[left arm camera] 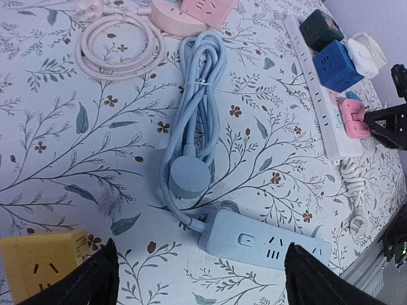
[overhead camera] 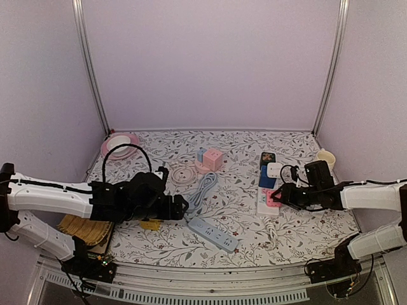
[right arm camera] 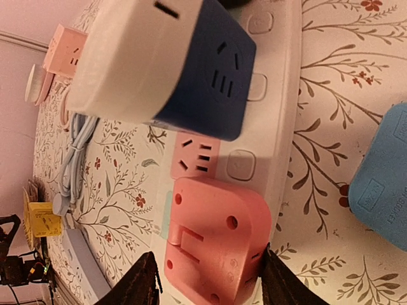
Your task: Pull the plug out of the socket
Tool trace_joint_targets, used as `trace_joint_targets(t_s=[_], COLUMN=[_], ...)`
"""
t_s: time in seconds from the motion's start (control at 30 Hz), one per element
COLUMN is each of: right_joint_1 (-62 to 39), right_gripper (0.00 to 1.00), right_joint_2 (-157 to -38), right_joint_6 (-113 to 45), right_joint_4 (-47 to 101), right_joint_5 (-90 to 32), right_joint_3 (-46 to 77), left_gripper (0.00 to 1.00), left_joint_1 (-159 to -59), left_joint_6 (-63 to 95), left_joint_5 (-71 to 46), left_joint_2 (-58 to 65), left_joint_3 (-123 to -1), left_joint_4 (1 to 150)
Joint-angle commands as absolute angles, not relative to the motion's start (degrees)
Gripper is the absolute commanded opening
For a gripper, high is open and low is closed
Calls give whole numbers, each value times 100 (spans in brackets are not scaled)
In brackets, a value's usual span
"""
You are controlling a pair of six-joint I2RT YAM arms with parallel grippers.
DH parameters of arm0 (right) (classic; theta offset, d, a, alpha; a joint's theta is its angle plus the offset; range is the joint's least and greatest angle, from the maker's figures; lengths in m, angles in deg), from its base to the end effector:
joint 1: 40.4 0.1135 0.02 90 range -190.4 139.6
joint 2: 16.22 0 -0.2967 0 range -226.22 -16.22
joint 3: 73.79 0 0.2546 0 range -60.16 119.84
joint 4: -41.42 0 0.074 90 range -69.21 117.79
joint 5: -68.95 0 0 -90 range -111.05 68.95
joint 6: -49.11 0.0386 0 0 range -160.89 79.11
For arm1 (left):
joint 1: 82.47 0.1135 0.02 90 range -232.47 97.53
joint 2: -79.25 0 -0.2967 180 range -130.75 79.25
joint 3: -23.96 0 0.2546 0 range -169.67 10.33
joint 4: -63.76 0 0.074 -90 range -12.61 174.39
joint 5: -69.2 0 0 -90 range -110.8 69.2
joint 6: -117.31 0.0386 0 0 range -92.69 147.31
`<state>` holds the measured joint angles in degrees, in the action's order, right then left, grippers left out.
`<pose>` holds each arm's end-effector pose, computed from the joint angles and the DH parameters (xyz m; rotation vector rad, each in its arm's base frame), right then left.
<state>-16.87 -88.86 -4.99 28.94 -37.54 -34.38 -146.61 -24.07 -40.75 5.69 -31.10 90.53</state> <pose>0.1991 0.0987 0.1777 0.1221 2.4866 0.8141 0.1231 -0.2238 0.2389 0.0931 2.3803 -0.6039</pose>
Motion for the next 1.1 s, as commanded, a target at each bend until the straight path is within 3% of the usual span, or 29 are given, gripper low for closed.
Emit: trace_joint_targets(t_s=[0.0,0.2,0.77,1.07], right_joint_1=[-1709,-1708,-1705,-1695], right_gripper=[54,54,50,31], right_joint_2=[-8377,-8097,-8718,-9047], right_joint_6=[-459,-435,-177,-17], right_joint_4=[2850,2779,3296,3445], right_joint_5=[-3841,-3900,-4027,-3986], right_joint_3=[-3390,-3402,-3396,-3347], left_gripper=[91,91,91,91], left_joint_1=[-14752,-14792,-14810,-14845], left_joint_6=[-2310,-2305,-2270,-2263], left_joint_5=[-4066,-4075,-4102,-4097], left_joint_2=[420,320,237,189], left_joint_3=[-3316,-3385,-3431,-3499], left_joint_4=[8995,8989,8994,8963])
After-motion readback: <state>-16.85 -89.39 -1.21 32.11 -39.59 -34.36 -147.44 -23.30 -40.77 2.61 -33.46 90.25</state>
